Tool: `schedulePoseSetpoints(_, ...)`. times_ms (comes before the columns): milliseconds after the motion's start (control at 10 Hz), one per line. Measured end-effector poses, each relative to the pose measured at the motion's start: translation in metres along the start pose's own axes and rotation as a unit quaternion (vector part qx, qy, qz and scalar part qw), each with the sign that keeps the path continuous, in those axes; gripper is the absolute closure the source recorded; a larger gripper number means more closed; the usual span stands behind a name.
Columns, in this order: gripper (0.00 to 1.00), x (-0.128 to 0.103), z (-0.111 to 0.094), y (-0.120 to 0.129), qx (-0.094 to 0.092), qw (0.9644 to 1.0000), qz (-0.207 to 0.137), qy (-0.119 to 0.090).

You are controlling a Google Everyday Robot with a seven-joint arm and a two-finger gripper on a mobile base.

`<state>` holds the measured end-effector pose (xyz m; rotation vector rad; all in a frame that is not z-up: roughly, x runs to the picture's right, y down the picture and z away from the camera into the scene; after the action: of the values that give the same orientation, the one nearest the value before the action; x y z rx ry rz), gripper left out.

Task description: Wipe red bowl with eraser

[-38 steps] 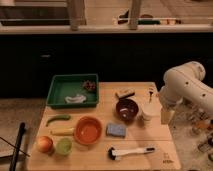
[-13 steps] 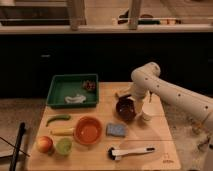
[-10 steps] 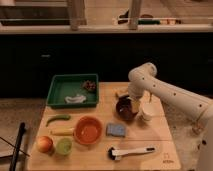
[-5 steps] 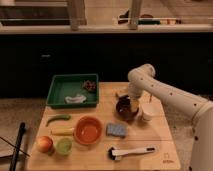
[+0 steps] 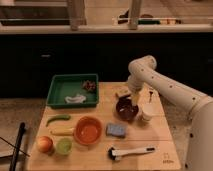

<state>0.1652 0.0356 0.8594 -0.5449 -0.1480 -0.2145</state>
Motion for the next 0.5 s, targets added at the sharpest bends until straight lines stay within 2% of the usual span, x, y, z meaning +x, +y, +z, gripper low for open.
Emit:
schedulePoseSetpoints(200, 0.2, 0.005, -0.003, -0.008, -0.001, 0.9997, -0.024, 0.006)
schedulePoseSetpoints(300, 0.2, 0.011, -0.005, -0.016, 0.003, 0.9985, -0.052, 0.016)
schedulePoseSetpoints(500, 0.2, 0.017, -0.006, -0.023, 0.009, 0.9964, -0.08, 0.026)
